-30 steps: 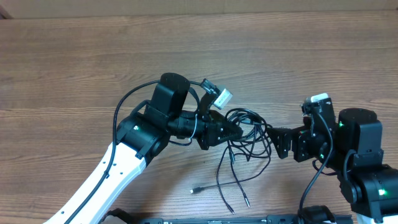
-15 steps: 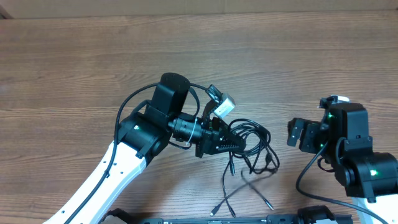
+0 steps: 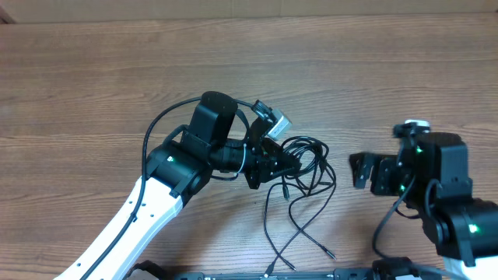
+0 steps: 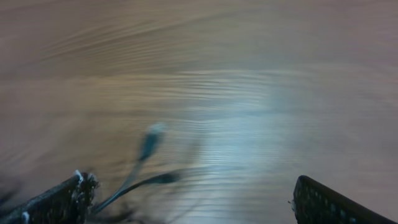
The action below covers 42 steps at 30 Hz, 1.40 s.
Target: Untangle cables
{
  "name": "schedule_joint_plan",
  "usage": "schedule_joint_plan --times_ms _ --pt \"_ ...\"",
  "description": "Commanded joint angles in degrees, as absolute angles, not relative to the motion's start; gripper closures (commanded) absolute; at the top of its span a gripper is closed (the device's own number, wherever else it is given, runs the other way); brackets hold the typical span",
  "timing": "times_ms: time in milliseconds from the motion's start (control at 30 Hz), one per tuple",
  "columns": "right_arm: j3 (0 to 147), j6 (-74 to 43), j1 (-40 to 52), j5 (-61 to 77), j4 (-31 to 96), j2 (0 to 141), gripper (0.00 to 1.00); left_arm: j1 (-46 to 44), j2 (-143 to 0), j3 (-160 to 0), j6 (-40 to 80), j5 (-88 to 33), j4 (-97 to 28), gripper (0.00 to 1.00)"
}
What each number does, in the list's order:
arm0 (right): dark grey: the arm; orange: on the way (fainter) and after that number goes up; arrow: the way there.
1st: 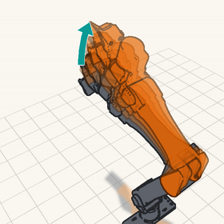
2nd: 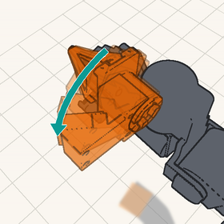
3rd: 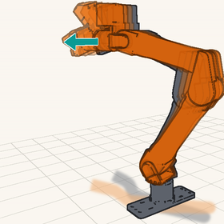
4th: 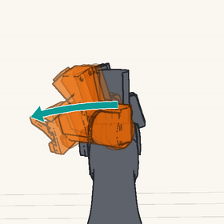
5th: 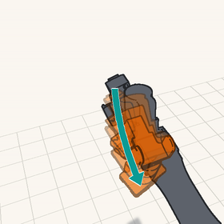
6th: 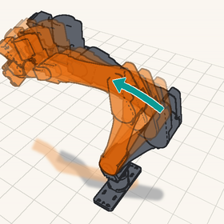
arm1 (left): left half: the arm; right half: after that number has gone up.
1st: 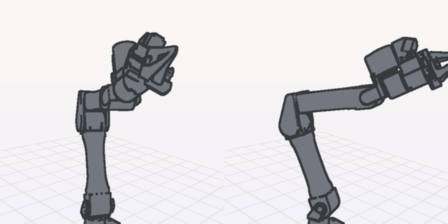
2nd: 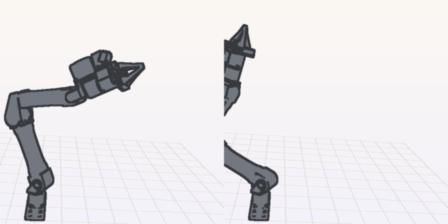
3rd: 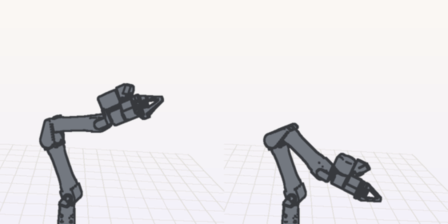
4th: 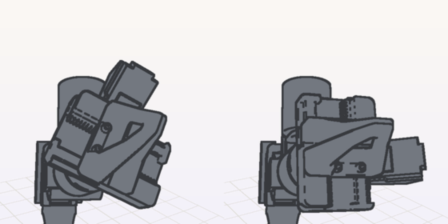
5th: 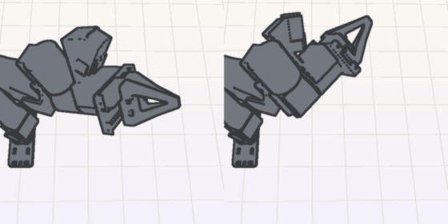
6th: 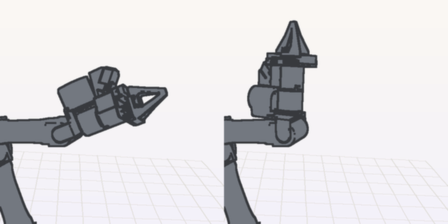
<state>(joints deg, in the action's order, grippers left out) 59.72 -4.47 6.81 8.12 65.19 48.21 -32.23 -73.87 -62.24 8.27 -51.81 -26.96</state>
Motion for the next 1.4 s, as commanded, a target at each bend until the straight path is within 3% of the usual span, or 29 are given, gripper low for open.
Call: schedule_joint_plan --times_ms 0,133,333,567,633,667,700,733,767,833,900,933,967,1067,1233,1367 --pt "60.4 10.7 6.7 28.1 64.6 45.2 0.00 -31.9 -73.1 -62.8 4.2 -50.8 -26.2 0.96" --pt "60.4 20.1 6.7 40.4 65.2 44.0 0.00 -32.0 -73.1 -62.8 1.6 -55.0 -24.9 0.96" --pt "60.4 21.5 6.7 41.7 63.9 44.0 0.00 -34.6 -73.1 -62.8 -5.0 -67.9 -22.5 0.96" --pt "60.4 21.5 6.7 41.7 63.1 44.0 0.01 -38.3 -73.1 -62.8 -8.4 -65.1 -23.4 0.96" --pt "60.4 21.5 6.7 41.8 63.2 44.0 0.22 -38.3 -73.1 -62.8 -8.1 -60.9 -24.8 0.96" --pt "60.4 21.5 6.7 41.9 63.3 44.0 0.44 -38.3 -73.1 -62.8 -8.1 -59.5 -25.3 0.96" --pt "60.4 21.3 6.7 42.2 63.4 44.0 0.79 -38.3 -73.1 -62.8 -7.9 -57.5 -26.0 0.96" --pt "60.4 21.2 6.7 42.5 63.5 44.0 0.92 -38.3 -73.1 -62.8 -7.4 -56.2 -26.3 0.96" --pt "60.4 21.3 6.7 43.2 63.5 44.0 0.96 -38.3 -73.1 -62.8 -5.7 -53.6 -26.6 0.96" --pt "60.4 21.3 6.7 44.9 63.5 44.0 0.96 -38.3 -73.1 -62.8 -5.1 -52.7 -26.6 0.94" --pt "60.4 21.3 6.7 46.6 63.5 44.0 0.96 -38.3 -73.1 -62.8 -4.8 -52.3 -26.6 0.59" --pt "60.4 21.3 6.7 46.6 63.5 44.0 0.96 -38.2 -73.1 -62.8 -4.2 -52.0 -26.6 0.20" --pt "60.4 21.3 6.7 46.6 63.5 44.0 0.96 -38.2 -73.1 -62.8 -3.8 -51.8 -26.6 0.00" --pt "60.4 21.0 6.7 45.0 63.5 44.0 0.96 -38.2 -73.1 -62.8 -2.4 -51.0 -26.6 0.00" --pt "60.4 12.4 6.7 33.8 62.8 44.0 0.96 -35.3 -73.1 -62.8 13.2 -41.5 -28.4 0.00" --pt "60.4 8.4 6.7 28.8 60.9 44.0 0.96 -31.1 -73.0 -62.8 22.6 -41.4 -30.5 0.00"
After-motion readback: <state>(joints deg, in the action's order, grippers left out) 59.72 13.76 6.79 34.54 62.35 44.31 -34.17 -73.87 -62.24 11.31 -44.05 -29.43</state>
